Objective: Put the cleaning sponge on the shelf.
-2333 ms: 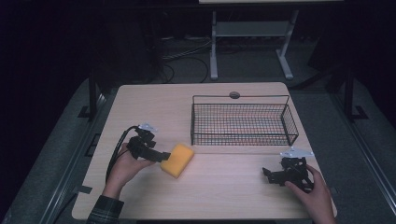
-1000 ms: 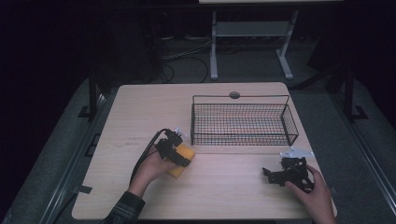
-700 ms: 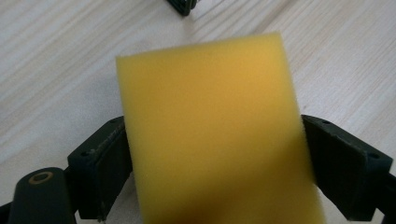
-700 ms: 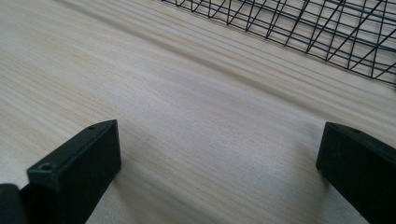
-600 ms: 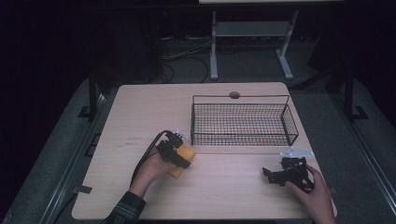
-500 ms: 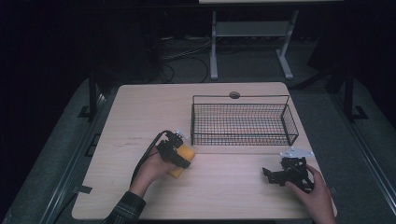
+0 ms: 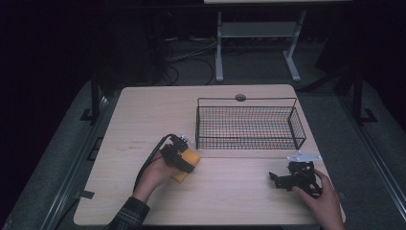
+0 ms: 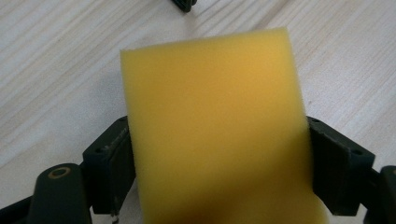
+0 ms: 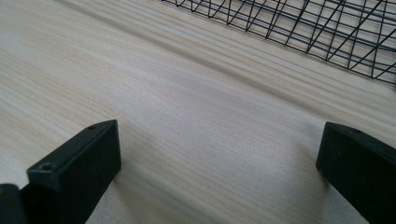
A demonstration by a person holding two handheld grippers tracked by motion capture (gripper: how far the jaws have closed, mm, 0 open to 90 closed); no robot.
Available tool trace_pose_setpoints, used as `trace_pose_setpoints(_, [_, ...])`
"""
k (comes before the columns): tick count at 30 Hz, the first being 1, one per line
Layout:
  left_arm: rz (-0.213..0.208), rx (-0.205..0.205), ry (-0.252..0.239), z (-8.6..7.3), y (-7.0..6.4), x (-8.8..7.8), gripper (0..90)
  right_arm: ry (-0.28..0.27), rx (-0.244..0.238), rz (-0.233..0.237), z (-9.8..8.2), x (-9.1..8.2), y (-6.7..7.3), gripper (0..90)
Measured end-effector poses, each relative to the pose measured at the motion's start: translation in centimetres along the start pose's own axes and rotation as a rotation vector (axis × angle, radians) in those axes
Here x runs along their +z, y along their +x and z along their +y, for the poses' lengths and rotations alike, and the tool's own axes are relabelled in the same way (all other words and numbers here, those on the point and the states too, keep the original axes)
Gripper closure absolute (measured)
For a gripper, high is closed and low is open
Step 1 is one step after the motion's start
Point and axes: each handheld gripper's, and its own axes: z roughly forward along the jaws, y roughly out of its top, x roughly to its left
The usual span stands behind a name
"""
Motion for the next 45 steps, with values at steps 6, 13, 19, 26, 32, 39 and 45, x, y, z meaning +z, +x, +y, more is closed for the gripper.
trace_pose_setpoints(6, [0.005,0.013,0.001,0.0,-0.1,-0.1,20.4,0.000,0.001,0.000,0.0,0.0,0.0,0.0])
trace_pose_setpoints(13, [-0.005,0.024,-0.003,0.1,0.0,-0.7,20.7,0.000,0.001,0.001,0.0,0.0,0.0,0.0])
trace_pose_setpoints(19, [-0.007,0.023,-0.007,0.3,0.3,-1.4,20.8,0.000,0.001,0.001,0.0,0.0,0.0,0.0])
trace_pose_setpoints(26, [-0.010,0.040,-0.013,0.7,0.5,-2.3,20.8,0.000,0.001,0.001,0.0,0.0,0.0,0.0])
trace_pose_setpoints(32, [-0.014,0.060,-0.015,1.2,0.5,-3.1,20.8,0.000,0.001,0.001,0.0,0.0,0.0,0.0])
trace_pose_setpoints(39, [-0.032,0.067,-0.022,1.5,0.7,-4.0,20.8,0.000,0.001,0.001,0.0,0.0,0.0,0.0])
trace_pose_setpoints(45, [-0.036,0.081,-0.032,1.8,0.9,-4.9,20.9,0.000,0.002,0.001,0.0,0.0,0.0,0.0])
